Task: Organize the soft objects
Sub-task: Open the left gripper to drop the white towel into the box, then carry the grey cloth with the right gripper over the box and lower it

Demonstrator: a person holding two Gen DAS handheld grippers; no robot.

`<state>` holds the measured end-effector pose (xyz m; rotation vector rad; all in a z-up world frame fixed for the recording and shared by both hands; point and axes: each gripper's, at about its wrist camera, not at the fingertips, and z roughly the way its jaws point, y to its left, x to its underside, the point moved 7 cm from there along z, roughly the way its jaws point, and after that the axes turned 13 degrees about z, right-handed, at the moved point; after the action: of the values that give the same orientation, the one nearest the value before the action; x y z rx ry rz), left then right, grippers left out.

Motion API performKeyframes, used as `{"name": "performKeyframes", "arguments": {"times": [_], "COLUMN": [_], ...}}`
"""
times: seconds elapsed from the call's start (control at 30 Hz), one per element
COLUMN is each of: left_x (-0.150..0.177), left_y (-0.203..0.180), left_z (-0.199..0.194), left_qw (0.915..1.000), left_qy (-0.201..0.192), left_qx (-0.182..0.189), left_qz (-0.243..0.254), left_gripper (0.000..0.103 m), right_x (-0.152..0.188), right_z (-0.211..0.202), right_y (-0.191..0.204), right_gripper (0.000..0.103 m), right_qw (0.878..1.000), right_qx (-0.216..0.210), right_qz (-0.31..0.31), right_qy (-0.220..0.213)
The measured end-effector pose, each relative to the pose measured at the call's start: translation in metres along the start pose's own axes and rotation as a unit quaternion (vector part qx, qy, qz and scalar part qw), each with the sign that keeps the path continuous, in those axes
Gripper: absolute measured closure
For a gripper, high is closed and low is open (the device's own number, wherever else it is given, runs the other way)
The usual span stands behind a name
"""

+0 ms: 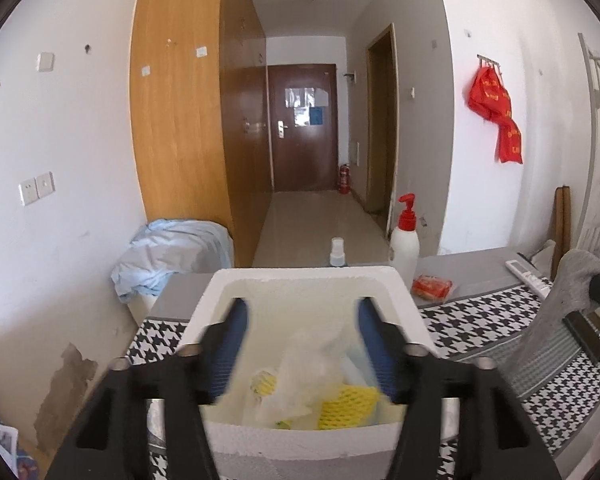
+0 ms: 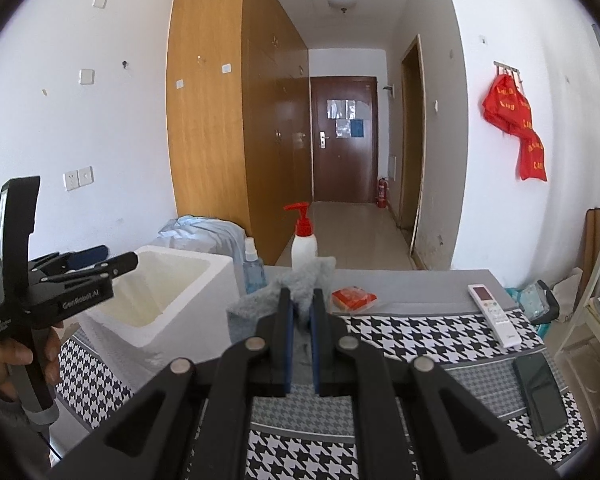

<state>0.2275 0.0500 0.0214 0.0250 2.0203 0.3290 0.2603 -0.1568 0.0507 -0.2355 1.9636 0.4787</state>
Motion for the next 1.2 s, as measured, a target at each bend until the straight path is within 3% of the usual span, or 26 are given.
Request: {"name": "performKeyframes", "arguments": {"times": [0.2,0.27,0.67,1.2], "left_x": [0.002,0.002,0.006,0.021], "left_y": [0.003,0.005,0.022,0.049], "left_z": [0.0,-0.002,-0.021,-0.046], "left_qw": [1.0,0.9999,0.9994,0.9985], "left_qy": [-0.007,-0.013,-0.028,-0.034], "left_qx": [-0.006,-0.005,-0.015,-0.036], "left_qz": [-0.001,-0.005,-0.01,-0.022], "left_gripper": [0.007,0.001,0.001,0.001], "right_x": [0.001,0.0,-0.014,-0.033], "right_z": [0.004,0.005,0.005,-0.002], "right_y": [0.001,0.002,0.018,0.057], "right_gripper": [0.093,0.093,0.093,0.093], "right_qw": [1.0,1.0,1.0,0.999], "right_qx": [0.003,0.005,0.011,-0.015], "right_qz": [-0.001,-0.002,-0.017,-0.042], "right_qy": [0.004,0.004,-0.007,-0.031]}}
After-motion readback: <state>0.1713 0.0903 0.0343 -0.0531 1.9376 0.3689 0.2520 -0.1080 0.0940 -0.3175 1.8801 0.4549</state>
